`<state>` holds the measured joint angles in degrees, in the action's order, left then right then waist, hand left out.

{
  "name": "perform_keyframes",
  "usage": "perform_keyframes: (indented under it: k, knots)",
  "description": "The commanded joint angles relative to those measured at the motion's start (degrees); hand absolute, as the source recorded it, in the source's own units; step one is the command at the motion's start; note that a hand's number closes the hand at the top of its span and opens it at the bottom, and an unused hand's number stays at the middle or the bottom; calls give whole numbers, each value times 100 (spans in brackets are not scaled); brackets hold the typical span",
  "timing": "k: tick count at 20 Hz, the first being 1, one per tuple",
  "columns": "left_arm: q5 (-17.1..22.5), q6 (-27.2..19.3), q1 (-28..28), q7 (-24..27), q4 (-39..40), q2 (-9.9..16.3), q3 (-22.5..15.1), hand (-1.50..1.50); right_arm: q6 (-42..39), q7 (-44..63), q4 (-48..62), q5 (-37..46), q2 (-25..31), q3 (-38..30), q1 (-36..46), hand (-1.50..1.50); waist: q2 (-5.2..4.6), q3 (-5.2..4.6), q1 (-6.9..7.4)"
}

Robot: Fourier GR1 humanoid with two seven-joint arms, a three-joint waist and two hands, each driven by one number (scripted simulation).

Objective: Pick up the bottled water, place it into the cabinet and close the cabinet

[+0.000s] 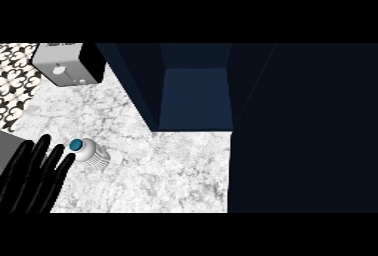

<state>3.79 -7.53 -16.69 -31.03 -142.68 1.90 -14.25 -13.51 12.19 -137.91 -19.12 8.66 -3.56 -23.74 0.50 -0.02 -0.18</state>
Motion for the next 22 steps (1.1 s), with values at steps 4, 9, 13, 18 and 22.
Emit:
perform_keyframes:
  k: [4, 9, 13, 18, 22]
  knots:
    - [122, -207, -226, -92, -872, 23, 414, -150, -50, 272, -952, -1001, 7, -320, -424, -150, -1, 0, -17]
    - [393, -62, -233, 473, -284, 111, 1065, -150, -145, 331, -1095, -1193, 38, -417, -642, -150, -14, -9, -40]
    - [517, 146, -551, 465, -165, 187, 1208, -150, -329, 115, -1116, -1267, 11, -538, -823, -150, -8, -8, -24]
    - [737, 373, -362, 837, 656, 301, 1867, -150, -436, 45, -941, -1282, 18, -638, -868, -150, -30, -5, -48]
    - [1160, 887, -502, 1708, 1663, 381, 2342, -150, -576, -191, -824, -1534, 108, -914, -902, -150, -24, -12, -61]
